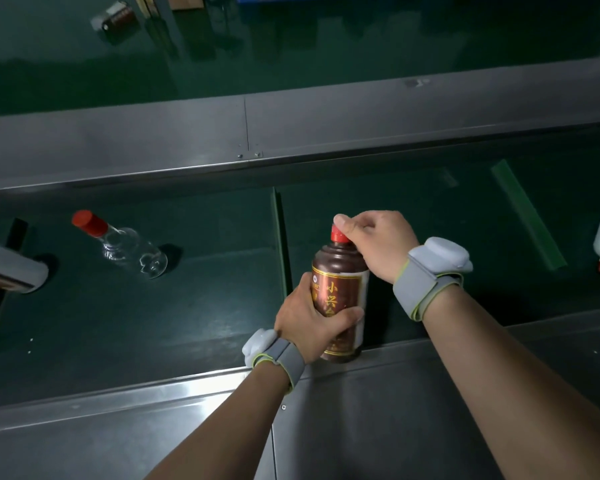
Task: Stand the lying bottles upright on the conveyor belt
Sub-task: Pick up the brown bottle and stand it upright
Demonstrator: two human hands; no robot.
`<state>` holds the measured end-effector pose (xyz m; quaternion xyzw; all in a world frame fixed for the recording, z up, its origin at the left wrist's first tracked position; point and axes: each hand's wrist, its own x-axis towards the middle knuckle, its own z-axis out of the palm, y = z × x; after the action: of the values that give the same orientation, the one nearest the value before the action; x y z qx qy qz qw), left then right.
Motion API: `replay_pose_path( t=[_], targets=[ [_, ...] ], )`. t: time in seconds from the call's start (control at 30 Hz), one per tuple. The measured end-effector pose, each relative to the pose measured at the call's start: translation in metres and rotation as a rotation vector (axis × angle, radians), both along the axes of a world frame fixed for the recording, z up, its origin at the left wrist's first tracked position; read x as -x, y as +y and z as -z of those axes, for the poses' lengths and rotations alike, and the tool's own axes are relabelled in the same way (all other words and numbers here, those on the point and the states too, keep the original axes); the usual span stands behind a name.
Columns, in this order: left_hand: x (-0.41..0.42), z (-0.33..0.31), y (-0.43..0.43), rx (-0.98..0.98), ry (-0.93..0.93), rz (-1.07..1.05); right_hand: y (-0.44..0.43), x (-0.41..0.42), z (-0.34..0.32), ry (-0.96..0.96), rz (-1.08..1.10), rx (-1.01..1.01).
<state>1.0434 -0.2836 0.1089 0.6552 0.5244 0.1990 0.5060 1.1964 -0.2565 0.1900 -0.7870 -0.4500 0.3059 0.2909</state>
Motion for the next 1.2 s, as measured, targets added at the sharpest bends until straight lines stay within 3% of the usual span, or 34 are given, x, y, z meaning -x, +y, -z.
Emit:
replay_pose_path(
  t=[0.4, 0.63, 1.0, 1.2],
  targets=[
    [-0.018, 0.029, 0.017, -0.088, 0.09, -0.007, -0.003, -0.007, 0.034, 0.017, -0.005, -0.005],
    [-0.082, 0.047, 0.043, -0.081, 0.056, -0.062, 0.011, -0.071, 0.069, 0.16, -0.2, 0.175],
    [-0.128, 0.052, 0.098, -0.148, 0.113, -0.105, 0.06, -0.106, 0.103, -0.196, -0.241, 0.188],
    [-0.135, 0.064, 0.116, -0.176, 0.155, -0.084, 0.077, -0.114, 0.116, -0.213, -0.297, 0.216]
  ],
)
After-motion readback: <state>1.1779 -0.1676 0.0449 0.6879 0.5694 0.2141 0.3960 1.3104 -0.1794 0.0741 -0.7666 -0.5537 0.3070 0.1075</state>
